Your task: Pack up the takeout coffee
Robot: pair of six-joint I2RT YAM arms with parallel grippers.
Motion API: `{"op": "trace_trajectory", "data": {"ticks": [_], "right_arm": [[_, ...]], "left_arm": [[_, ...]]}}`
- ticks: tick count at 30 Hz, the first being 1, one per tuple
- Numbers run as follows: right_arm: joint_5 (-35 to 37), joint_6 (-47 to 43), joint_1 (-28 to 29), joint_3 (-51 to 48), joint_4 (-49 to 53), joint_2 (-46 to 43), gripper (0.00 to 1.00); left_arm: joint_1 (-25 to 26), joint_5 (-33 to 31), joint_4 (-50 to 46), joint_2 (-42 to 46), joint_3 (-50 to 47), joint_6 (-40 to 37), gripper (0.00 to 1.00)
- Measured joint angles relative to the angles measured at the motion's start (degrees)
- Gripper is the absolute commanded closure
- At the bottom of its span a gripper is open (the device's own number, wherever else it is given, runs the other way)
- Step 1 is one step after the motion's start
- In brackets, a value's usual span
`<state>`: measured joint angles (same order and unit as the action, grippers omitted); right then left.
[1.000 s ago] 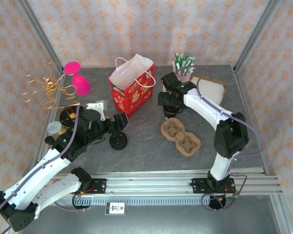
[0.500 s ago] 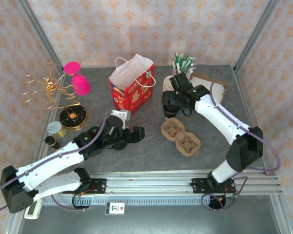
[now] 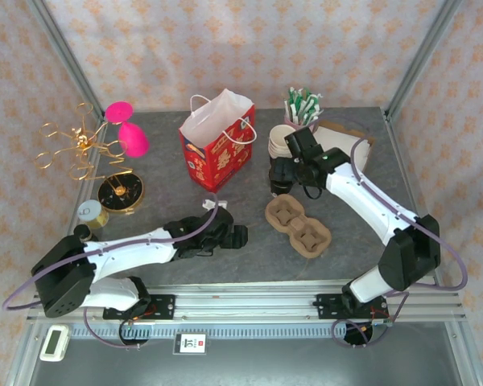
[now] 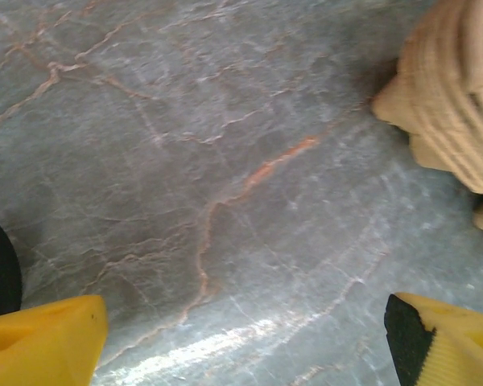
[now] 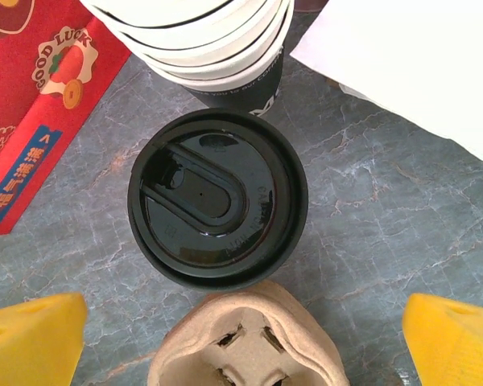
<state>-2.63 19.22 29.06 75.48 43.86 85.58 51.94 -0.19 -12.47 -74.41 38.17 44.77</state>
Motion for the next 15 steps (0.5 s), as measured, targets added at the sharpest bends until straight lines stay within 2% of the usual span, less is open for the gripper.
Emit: {"op": "trace_trajectory", "data": {"ticks": [7,15], "right_arm": [[-0.4,0.0,0.0,-3.5,-0.2,-2.5,0.00],[-2.6,0.2,0.0,-10.1,0.3,-7.4,0.00]], "left_arm": [[-0.7,-6.8,-2.5,-0.7,-0.1,4.4,0.07],[-9.9,-9.4,-6.0,5.2,-6.6,6.8,0.07]]}}
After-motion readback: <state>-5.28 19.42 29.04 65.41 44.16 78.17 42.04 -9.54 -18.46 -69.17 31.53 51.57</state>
